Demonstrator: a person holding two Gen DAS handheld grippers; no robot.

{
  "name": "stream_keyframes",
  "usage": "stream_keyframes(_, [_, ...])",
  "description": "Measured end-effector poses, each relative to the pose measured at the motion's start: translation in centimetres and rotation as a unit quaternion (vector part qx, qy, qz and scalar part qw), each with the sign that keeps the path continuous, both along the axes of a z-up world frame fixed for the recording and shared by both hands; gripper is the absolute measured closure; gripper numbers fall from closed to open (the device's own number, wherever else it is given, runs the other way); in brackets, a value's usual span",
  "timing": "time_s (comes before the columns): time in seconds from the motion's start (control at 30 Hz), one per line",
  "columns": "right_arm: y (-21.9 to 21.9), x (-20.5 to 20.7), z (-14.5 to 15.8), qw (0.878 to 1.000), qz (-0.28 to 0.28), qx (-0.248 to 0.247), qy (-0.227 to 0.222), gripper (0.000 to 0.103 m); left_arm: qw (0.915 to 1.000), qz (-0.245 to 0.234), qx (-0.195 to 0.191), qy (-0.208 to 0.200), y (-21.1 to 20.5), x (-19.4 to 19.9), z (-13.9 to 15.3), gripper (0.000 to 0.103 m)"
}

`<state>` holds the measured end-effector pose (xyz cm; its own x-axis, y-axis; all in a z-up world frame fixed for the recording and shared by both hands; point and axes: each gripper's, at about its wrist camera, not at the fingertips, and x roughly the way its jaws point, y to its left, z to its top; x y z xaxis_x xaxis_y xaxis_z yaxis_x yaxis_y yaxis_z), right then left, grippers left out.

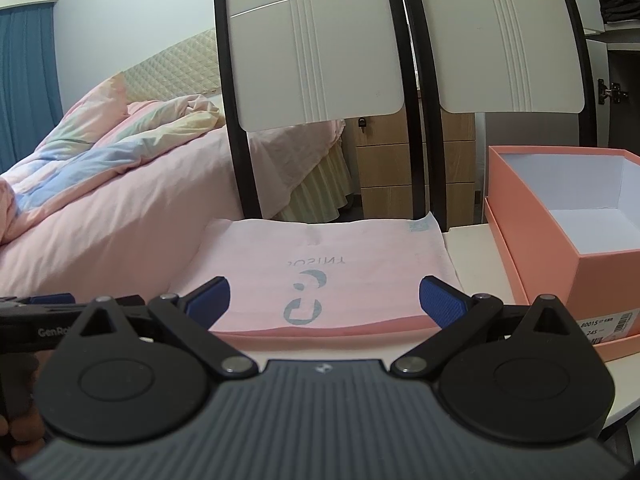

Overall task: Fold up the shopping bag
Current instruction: 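Move both grippers toward the flat pink paper bag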

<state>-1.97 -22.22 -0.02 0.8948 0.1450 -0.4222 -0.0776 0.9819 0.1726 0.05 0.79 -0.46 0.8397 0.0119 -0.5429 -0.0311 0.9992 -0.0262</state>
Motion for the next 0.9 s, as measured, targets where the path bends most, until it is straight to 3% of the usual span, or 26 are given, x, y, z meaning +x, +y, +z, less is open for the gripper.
stream_keyframes(0.5, [0.0, -0.1, 0.4, 1.0, -0.013, 0.008, -0.004, 0.0, 1.0, 0.001, 0.003, -0.002, 0.0, -0.2, -0.2, 0.0])
stream_keyframes(0.77, [-0.1, -2.2, 2.3, 0.991, -0.03, 0.082, -0.102, 0.0, 0.9997, 0.021, 0.008, 0.002, -0.8, 0.0, -1.0, 0.0])
stream_keyframes(0.9, [1.1, -2.5, 3.1, 0.987, -0.066, 0.092, -0.113, 0.0, 0.9988, 0.045, 0.022, 0.005, -1.7, 0.3, -1.7, 0.0])
